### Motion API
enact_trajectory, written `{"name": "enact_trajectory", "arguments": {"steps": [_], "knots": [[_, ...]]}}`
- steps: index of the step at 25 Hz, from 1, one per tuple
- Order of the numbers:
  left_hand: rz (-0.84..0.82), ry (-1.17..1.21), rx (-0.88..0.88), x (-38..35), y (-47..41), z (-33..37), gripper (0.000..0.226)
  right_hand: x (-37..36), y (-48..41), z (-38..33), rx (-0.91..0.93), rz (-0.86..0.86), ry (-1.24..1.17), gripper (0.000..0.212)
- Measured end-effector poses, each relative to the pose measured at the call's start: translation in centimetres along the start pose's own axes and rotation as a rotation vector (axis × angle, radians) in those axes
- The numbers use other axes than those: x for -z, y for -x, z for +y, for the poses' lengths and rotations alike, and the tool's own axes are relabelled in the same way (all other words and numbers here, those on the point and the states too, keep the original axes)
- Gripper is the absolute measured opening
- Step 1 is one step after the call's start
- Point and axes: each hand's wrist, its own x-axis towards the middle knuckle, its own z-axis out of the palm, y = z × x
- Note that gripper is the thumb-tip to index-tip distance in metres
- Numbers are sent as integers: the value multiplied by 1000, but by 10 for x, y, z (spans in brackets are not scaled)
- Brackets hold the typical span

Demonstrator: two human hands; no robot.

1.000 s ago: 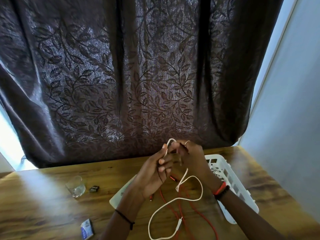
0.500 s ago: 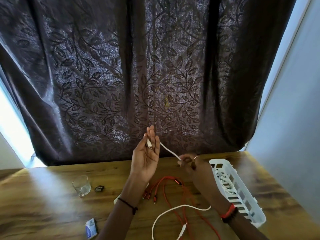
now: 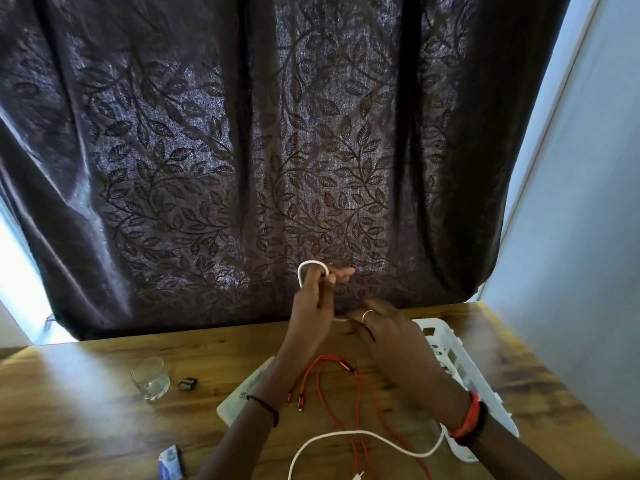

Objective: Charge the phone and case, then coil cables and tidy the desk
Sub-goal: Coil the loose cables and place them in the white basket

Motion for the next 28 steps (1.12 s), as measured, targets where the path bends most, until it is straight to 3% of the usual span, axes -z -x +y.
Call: {"name": "enact_trajectory", "arguments": {"steps": [4,6,10,12,15,18,21,25,28], "knots": [[-149,-352,-53,8,5,-2,14,9,-7,6,3,91,-41,31],[-242,-383,-23,11,8,0,13,12,-12,9,32,123,-63,36],[-366,157,356,15,7,16,22,17,-26,18,11,287,-244,19],[-441,424,460,23,9,24,29,23,-31,19,2,337,-312,19],[-514,769,483,33,12,27,30,25,-35,15,-39,333,-464,17],[-507,1088,492,33,9,22,17,18,-38,9,-106,301,-535,15],[-427,1348,527,28,11,16,32,7,-36,5,-110,307,-475,20],[-404,1576,473,18,9,11,48,1,-32,1,-81,320,-341,30],[-277,1592,429,16,-2,12,58,-3,-26,-3,-71,324,-231,19]]}}
